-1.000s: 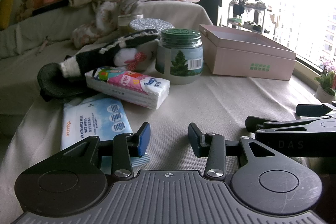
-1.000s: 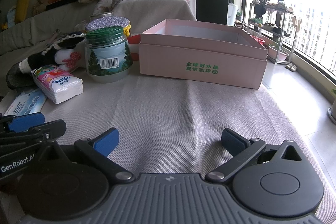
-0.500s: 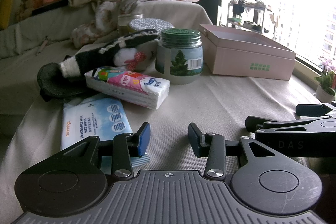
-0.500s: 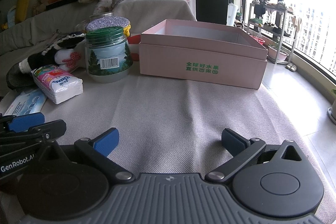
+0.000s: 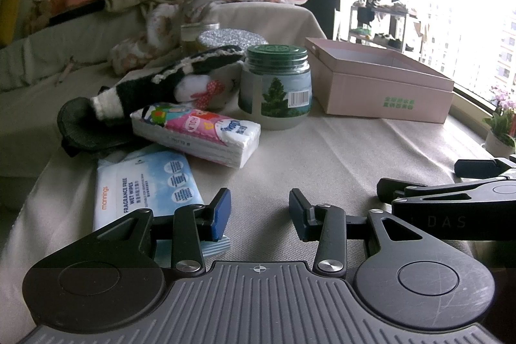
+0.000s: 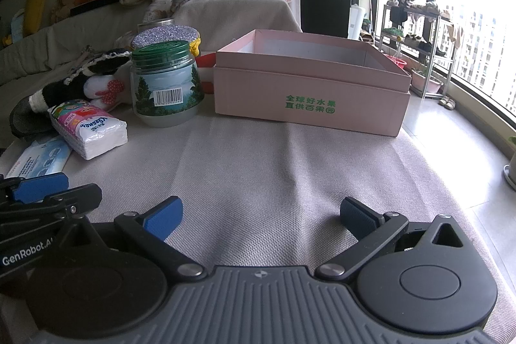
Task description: Organize soft objects
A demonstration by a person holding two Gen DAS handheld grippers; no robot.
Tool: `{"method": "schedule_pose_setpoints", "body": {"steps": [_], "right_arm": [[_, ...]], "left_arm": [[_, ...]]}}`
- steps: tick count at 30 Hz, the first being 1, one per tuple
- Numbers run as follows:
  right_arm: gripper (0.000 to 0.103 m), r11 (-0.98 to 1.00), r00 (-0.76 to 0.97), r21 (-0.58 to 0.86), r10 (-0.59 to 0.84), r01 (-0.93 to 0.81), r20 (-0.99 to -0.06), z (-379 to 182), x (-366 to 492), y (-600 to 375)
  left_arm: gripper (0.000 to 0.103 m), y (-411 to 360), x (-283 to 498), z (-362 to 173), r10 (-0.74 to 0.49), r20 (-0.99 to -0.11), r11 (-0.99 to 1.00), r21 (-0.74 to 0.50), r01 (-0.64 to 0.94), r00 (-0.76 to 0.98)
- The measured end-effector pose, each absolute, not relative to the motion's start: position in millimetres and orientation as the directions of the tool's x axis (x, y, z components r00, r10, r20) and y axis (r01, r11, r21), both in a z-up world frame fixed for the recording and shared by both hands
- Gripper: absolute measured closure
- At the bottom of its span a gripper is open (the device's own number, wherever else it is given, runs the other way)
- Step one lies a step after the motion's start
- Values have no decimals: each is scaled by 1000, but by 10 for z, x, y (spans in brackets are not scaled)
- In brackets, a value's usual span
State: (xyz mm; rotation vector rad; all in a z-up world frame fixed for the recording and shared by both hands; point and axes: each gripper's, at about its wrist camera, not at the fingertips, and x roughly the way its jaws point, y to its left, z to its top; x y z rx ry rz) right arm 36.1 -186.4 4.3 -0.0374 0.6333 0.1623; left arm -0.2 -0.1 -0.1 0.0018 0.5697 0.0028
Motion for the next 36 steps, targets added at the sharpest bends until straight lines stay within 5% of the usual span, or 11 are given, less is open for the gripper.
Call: {"method": "schedule_pose_setpoints", "body": {"steps": [12,15,22,29,34,36], "right_arm": [[0,986,774,18,143,-168,-617,38,365,-1866],[0,981,732,17,155,-193,-664,73,466,-1856],[0,958,620,16,199,-287,-759,161,631,-1865],[0,955,641,16,212,-297,-738,141,607,-1885],[0,956,653,15,213,-294,-727,132,597,-1876],[0,955,662,15,216,-296,-718,123,580,-1880]], "left_arm": [[62,28,18,19,-7,-549,1000,-17,-4,836],[71,183,58,75,-43,-566,992,-119,-30,823],[74,627,4,328,-138,-604,961,-274,-41,785],[73,930,89,419,84,-633,985,-62,-159,769],[64,756,209,317,27,-649,996,-48,-76,760],[48,585,231,285,3,-645,1000,-19,-20,764]]}}
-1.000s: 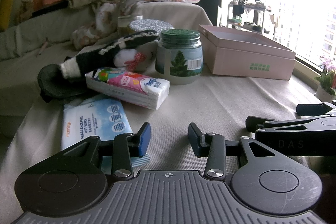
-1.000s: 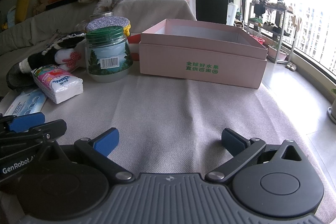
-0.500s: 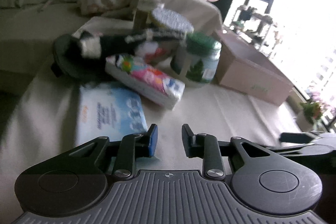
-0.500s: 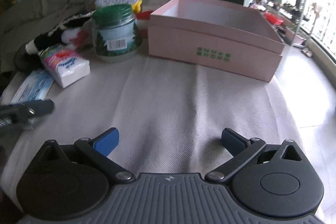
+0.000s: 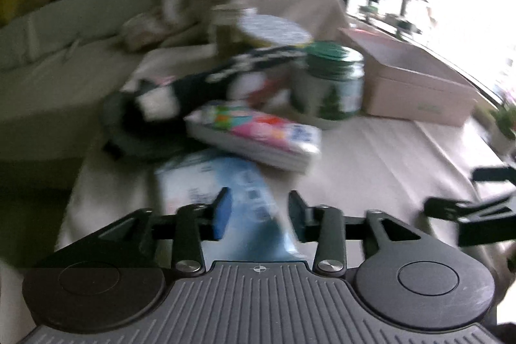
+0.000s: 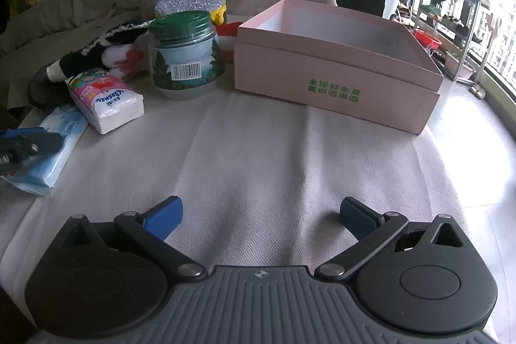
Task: Organize soft objects
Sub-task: 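Lower the left gripper onto the blue wet wipes pack and close it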
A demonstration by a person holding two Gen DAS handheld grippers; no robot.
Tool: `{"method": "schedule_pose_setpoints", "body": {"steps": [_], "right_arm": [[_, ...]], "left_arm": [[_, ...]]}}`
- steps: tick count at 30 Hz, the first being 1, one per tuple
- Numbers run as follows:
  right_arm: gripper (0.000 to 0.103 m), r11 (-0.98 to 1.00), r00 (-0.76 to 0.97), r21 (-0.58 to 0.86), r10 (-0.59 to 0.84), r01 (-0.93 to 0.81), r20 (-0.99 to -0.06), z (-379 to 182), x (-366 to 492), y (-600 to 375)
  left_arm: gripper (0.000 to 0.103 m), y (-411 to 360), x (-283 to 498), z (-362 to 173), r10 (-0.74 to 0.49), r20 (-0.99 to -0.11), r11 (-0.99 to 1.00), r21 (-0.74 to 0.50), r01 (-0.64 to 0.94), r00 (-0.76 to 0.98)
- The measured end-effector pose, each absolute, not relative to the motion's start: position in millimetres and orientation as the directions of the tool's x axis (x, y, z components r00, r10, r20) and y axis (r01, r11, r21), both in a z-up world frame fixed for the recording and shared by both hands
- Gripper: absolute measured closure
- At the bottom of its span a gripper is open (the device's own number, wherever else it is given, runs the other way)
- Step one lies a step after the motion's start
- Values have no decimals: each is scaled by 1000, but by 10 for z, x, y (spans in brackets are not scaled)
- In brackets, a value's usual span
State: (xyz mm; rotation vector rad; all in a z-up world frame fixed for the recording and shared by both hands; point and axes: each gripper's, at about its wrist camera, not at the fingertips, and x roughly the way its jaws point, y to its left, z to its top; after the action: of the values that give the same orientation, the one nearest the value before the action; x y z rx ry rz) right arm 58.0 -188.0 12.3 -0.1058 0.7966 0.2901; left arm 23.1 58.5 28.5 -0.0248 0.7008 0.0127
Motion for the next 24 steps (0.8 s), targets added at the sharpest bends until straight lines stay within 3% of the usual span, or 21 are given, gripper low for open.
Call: {"method": "schedule_pose_setpoints", "body": {"steps": [3,8,13,16,19,24], "right_arm": [[0,954,679,16,224,-298,-699,102,549,-1894],[0,956,713,15,229,-293,-663,65,498,-1902],[0,956,722,15,230,-292,-653,57,487,-1903],[0,957,725,16,230,-290,-649,49,477,-1903],[0,958,728,16,230,-288,-646,45,471,-1903],[0,958,731,17,230,-287,-643,39,469,-1899]], "left_arm": [[35,435,256,235,-32,-643,999,-5,38,765],[37,425,237,220,-34,-640,998,19,61,767],[38,610,193,244,194,-591,975,203,-89,783],[39,871,254,265,134,-646,990,49,-135,751],[32,993,287,265,36,-677,983,-110,-149,735],[28,856,351,224,2,-668,987,-118,-109,744]]}}
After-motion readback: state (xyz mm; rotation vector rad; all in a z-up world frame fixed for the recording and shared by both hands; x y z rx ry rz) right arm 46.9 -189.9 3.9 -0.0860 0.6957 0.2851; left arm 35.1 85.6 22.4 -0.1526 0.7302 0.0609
